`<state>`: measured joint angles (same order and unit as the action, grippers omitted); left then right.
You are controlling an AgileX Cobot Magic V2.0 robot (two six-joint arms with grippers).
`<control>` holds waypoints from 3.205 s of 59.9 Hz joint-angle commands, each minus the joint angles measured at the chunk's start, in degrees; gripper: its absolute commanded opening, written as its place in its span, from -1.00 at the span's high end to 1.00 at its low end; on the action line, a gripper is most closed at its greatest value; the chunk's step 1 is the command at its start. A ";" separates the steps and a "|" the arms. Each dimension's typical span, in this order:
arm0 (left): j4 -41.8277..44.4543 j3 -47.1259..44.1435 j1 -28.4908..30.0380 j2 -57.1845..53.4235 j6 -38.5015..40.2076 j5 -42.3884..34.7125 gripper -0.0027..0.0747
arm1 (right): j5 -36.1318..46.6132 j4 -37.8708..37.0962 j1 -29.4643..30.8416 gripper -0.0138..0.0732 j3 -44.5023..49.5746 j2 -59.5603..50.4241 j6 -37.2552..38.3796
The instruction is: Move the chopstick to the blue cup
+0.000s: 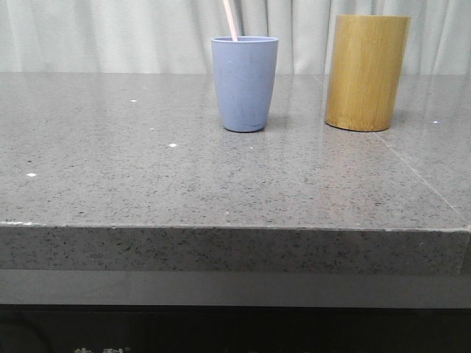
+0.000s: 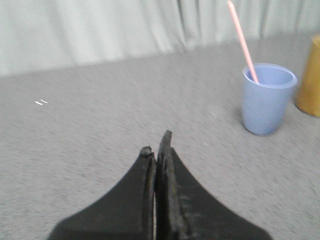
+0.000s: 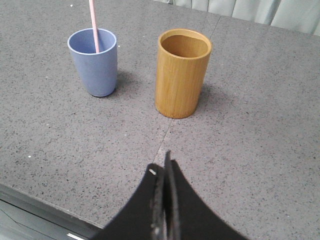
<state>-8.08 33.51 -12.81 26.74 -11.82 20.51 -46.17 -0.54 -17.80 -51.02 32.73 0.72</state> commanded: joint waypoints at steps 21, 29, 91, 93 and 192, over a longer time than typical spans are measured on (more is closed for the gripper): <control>1.85 -21.94 5.14 -21.46 3.08 -15.05 0.98 | 3.59 -0.58 0.35 0.84 -1.35 0.13 0.11; 9.15 -26.03 6.24 -24.03 11.82 -16.23 0.98 | 3.56 -0.58 0.35 0.84 -1.35 0.13 0.11; 6.39 -34.17 7.81 -28.64 13.02 -25.25 0.98 | 3.38 -0.58 0.35 0.84 -1.35 0.13 0.11; 6.39 -34.17 7.81 -28.64 13.02 -25.25 0.98 | 3.38 -0.58 0.35 0.84 -1.35 0.13 0.11; 6.17 -34.17 5.82 -28.45 13.02 -25.25 0.98 | 47.07 2.43 17.83 0.84 46.73 -31.41 0.05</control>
<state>-1.29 -0.04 -6.66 -0.23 0.66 0.00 -5.35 1.61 -1.27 -5.37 2.52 0.72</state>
